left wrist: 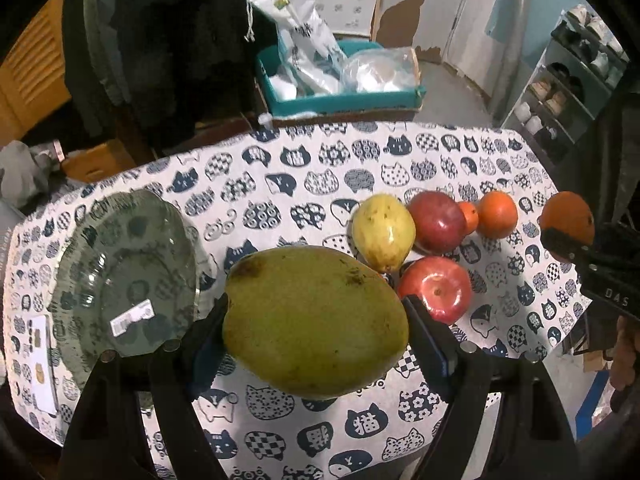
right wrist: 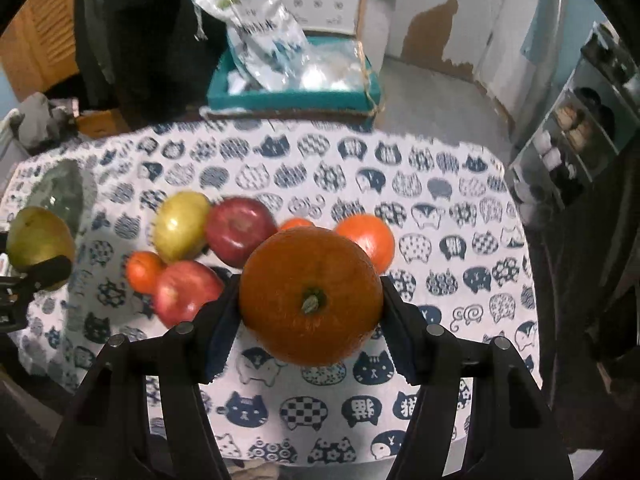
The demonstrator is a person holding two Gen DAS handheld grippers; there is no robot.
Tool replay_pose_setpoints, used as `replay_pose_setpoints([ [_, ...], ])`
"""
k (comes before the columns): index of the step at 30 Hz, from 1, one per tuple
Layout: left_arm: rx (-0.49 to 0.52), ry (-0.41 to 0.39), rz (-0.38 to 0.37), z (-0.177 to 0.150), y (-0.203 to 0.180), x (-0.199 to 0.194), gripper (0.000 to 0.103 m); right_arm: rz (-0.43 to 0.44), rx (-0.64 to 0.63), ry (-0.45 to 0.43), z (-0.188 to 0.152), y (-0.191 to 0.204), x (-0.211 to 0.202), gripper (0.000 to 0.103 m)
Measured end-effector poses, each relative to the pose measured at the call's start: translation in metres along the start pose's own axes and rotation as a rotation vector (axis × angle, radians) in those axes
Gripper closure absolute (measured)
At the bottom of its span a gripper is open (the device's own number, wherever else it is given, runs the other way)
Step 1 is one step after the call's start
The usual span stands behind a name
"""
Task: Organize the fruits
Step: 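Carry the mango and orange into the green glass bowl and open both grippers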
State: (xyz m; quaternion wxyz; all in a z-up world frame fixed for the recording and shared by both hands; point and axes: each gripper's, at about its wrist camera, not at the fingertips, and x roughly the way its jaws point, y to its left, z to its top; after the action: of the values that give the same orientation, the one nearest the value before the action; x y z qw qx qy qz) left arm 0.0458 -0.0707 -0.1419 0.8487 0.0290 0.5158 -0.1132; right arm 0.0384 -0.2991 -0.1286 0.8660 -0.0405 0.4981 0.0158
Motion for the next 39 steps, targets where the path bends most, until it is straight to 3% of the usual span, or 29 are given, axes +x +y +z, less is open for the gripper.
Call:
replay_pose_setpoints([
  [20, -0.041, -0.111, 0.023, 0.002, 0.039, -0.056, 0.020, 0.098, -0.073, -0.145, 0.033, 0.060, -0.061, 0.038],
  [39, -0.189, -0.129, 0.113, -0.009, 0.137, -0.061, 0.020, 0.212, -0.182, -0.111, 0.079, 0.167, -0.033, 0.038],
])
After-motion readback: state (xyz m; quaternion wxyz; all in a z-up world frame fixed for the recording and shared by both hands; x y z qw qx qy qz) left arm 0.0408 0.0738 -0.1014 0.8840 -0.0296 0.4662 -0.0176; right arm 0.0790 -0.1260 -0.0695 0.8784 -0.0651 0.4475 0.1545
